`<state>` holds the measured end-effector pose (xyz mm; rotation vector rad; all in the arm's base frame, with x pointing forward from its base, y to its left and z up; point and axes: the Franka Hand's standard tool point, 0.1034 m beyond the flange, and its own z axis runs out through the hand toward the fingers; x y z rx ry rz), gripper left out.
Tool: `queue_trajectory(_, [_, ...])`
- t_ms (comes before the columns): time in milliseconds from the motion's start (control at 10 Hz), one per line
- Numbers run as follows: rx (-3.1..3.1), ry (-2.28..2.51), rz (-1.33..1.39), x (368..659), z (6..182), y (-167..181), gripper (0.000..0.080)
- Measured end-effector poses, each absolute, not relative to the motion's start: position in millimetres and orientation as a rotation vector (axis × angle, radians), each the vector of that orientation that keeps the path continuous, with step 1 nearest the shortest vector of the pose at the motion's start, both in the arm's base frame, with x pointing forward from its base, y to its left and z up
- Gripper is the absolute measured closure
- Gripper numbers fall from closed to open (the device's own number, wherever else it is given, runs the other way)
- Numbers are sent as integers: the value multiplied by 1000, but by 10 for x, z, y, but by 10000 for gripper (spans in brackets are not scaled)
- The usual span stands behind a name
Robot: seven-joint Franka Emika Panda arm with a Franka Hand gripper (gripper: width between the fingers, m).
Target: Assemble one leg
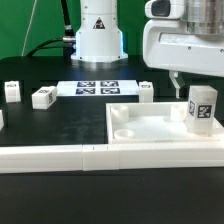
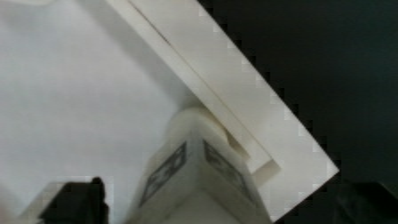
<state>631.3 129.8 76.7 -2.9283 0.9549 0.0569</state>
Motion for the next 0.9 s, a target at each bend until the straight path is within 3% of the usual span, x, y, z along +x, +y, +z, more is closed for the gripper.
queue_trajectory(500, [-3110, 67, 14, 6322, 789, 1294, 151])
queue_trajectory(900, [-3109, -106, 13, 6323, 777, 1257, 151])
